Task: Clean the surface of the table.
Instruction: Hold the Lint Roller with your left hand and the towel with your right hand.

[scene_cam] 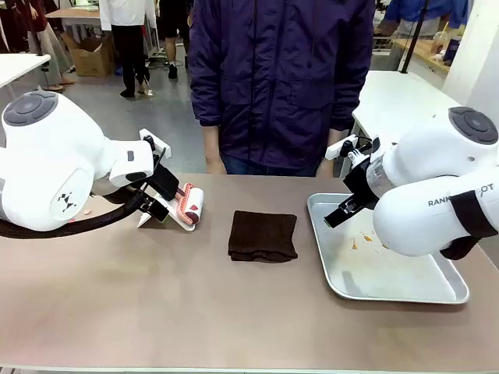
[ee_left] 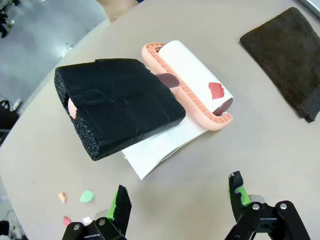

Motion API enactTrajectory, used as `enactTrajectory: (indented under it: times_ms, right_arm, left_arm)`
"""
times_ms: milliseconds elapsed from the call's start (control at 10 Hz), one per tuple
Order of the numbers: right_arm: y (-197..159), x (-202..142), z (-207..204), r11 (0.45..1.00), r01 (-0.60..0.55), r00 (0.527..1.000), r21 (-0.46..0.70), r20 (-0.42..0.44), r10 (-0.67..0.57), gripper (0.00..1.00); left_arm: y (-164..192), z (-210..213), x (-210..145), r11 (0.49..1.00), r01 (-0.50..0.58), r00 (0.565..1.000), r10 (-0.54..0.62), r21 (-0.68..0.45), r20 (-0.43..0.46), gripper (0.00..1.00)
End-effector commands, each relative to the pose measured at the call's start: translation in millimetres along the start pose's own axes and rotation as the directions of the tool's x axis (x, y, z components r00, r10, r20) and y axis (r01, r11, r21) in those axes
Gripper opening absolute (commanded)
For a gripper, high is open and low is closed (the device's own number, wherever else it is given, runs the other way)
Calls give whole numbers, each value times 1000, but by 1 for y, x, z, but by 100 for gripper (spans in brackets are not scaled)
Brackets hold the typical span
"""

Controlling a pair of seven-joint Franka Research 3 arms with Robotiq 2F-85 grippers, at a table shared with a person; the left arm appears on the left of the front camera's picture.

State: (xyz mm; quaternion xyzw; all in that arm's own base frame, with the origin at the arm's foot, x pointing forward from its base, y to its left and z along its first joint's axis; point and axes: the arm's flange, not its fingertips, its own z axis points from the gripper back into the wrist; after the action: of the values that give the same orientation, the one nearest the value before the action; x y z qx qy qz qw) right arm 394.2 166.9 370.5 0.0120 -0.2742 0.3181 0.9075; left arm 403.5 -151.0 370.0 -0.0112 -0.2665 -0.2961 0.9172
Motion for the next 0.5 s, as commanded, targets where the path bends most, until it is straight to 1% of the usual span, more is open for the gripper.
enactTrajectory:
  times_ms: [0, 400]
  right_arm:
    - [0, 0, 0, 1000, 0, 1000, 0, 0, 0, 100]
    - [0, 0, 0, 1000, 0, 1000, 0, 0, 0, 100]
  left_arm:
    - [0, 0, 0, 1000, 0, 1000, 0, 0, 0, 100]
    - [0, 0, 0, 1000, 0, 1000, 0, 0, 0, 100]
